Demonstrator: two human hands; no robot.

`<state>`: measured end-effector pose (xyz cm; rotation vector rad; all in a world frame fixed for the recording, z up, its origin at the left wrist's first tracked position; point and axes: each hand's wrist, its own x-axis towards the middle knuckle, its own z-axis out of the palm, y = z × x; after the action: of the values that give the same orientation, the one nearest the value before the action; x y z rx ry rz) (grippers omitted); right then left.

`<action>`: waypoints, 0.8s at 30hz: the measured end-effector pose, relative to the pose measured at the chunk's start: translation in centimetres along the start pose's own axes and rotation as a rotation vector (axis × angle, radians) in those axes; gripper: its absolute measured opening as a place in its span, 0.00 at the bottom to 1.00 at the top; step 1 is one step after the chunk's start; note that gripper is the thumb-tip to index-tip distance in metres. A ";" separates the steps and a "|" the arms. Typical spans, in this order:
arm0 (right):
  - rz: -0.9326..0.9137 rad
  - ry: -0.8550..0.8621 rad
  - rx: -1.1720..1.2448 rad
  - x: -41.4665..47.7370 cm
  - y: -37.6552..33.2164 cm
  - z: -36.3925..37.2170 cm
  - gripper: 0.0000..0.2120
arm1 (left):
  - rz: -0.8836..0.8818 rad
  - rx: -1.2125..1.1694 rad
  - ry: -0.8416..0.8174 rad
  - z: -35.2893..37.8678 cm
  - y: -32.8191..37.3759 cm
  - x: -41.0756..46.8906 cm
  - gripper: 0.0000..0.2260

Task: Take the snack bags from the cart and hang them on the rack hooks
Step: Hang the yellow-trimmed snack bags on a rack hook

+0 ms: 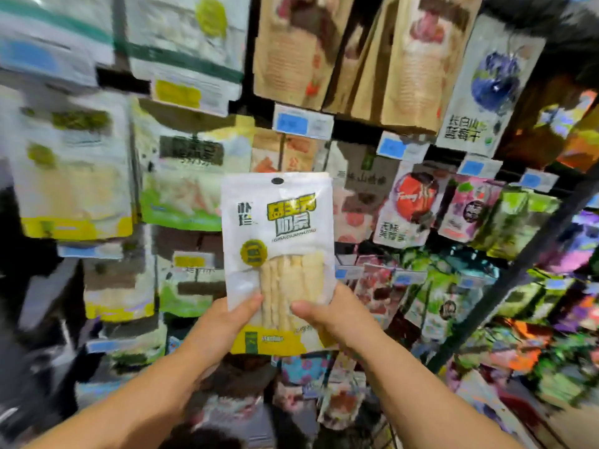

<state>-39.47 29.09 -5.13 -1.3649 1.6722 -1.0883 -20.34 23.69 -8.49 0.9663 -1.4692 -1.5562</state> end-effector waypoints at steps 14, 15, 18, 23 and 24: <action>-0.132 -0.234 0.151 10.7 -8.7 17.4 0.28 | 0.149 -0.329 0.223 -18.5 3.7 0.5 0.19; -0.141 -0.255 0.150 11.2 -9.2 18.3 0.26 | 0.156 -0.337 0.237 -19.6 3.8 0.6 0.21; -0.161 -0.318 0.160 12.6 -10.5 20.7 0.25 | 0.165 -0.336 0.274 -22.4 4.2 1.0 0.21; -0.178 -0.303 0.158 14.5 -12.4 23.7 0.28 | 0.181 -0.278 0.338 -25.9 5.3 2.3 0.15; -0.187 -0.298 0.158 14.8 -12.8 24.1 0.26 | 0.182 -0.272 0.348 -26.4 5.5 2.7 0.11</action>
<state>-15.62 9.29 -3.14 -1.5186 1.2396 -1.0377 2.78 10.09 -4.27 0.8652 -1.0416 -1.3350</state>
